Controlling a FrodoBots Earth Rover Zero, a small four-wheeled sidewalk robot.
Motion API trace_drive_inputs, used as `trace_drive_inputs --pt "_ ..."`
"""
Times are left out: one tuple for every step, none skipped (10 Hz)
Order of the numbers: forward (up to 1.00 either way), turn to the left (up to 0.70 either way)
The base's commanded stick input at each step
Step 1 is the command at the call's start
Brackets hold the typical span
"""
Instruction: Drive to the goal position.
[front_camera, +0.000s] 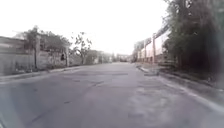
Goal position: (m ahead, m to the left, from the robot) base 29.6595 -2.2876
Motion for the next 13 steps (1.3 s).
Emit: trace_drive_inputs --pt "1.00 -0.40" --pt "1.00 -0.31" --pt "1.00 0.00" --pt "1.00 -0.03" --pt "1.00 -0.37" --pt "1.00 -0.40" --pt "1.00 -0.40" --pt "1.00 -0.40" --pt "1.00 -0.40" --pt "1.00 -0.40" --pt "1.00 -0.22" --pt "1.00 0.00" --pt "1.00 0.00"
